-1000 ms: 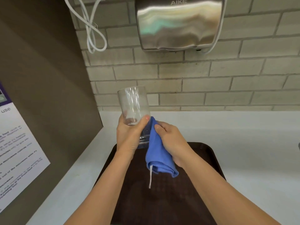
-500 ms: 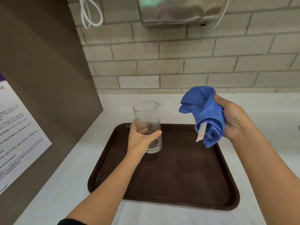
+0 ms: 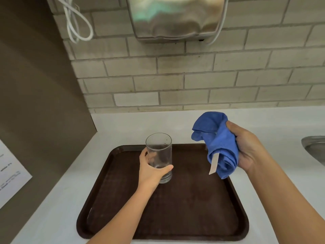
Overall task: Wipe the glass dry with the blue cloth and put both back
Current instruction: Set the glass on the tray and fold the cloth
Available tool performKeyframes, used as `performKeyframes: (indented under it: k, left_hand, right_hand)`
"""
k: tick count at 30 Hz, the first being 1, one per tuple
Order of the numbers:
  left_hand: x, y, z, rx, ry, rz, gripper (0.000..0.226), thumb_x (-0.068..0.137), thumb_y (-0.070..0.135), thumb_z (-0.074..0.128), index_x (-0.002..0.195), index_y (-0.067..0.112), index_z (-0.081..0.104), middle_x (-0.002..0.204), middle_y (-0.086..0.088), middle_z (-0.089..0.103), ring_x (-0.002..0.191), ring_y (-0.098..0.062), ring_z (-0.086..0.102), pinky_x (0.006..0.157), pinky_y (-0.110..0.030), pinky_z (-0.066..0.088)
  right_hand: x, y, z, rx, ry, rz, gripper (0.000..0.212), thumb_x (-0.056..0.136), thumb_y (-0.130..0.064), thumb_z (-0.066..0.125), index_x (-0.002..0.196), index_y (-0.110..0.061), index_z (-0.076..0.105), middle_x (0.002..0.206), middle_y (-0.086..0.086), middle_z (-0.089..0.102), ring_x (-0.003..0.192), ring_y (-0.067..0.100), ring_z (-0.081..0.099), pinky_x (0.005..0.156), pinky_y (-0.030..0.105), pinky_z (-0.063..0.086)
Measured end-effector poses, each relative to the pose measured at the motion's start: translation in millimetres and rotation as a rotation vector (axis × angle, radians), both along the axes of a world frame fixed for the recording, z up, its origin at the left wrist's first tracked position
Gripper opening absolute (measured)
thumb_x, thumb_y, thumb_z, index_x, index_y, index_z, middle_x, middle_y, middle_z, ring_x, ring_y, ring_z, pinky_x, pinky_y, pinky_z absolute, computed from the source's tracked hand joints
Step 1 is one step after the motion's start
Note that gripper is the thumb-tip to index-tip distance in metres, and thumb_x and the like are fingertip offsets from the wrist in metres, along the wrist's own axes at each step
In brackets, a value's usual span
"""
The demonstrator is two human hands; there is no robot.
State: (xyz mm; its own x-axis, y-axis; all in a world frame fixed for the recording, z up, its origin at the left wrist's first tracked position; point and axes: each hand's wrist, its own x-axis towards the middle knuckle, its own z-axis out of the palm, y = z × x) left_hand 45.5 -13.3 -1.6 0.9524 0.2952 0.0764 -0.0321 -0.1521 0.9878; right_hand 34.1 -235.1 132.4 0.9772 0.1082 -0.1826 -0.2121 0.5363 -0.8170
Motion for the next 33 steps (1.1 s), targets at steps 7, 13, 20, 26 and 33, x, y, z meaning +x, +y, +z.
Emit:
performKeyframes:
  k: [7,13,20,26,33]
  left_hand:
    - [-5,0,8,0.073,0.097,-0.030,0.115,0.050,0.019,0.089,0.142,0.023,0.019,0.142,-0.006,0.040,0.124,-0.019,0.043,0.098,-0.031,0.042]
    - [-56,-24,73,0.275,-0.395,0.123,0.089,0.063,0.031,0.077,0.133,0.042,0.023,0.137,0.013,0.030,0.124,-0.009,0.029,0.106,-0.027,0.031]
    - [-44,-66,181,-0.097,-0.073,-0.325,0.042,0.080,0.045,0.061,0.113,0.020,0.054,0.110,0.000,0.062,0.101,-0.017,0.063,0.087,-0.032,0.052]
    - [-20,-78,198,-0.174,-0.070,-0.292,0.019,0.081,0.024,0.067,0.094,0.012,0.059,0.101,-0.015,0.067,0.100,-0.031,0.064,0.090,-0.043,0.050]
    - [-19,-76,200,0.076,-0.247,-0.368,0.007,0.083,0.030,0.063,0.079,0.025,0.062,0.085,0.000,0.070,0.081,-0.017,0.068,0.075,-0.030,0.054]
  right_hand:
    - [-1,16,5,0.012,-0.020,0.010,0.026,0.092,-0.024,0.041,0.086,-0.004,0.057,0.056,0.008,0.072,0.050,0.017,0.068,0.043,0.023,0.053]
    - [-8,22,6,-0.095,-0.173,-0.045,0.024,0.093,-0.019,0.040,0.103,-0.005,0.058,0.082,0.009,0.069,0.062,0.012,0.070,0.052,0.022,0.057]
    - [-27,43,10,-0.815,-0.731,-0.287,0.035,0.094,-0.013,0.038,0.127,-0.019,0.046,0.128,-0.004,0.050,0.115,0.005,0.047,0.095,0.004,0.033]
    - [-41,39,1,-1.149,-1.062,-0.268,0.037,0.090,-0.015,0.045,0.127,-0.015,0.047,0.144,0.003,0.031,0.133,0.008,0.027,0.109,0.013,0.020]
    - [-24,2,28,-0.488,-0.583,-0.269,0.038,0.077,-0.018,0.066,0.111,-0.027,0.052,0.117,-0.009,0.061,0.109,0.003,0.055,0.086,0.018,0.046]
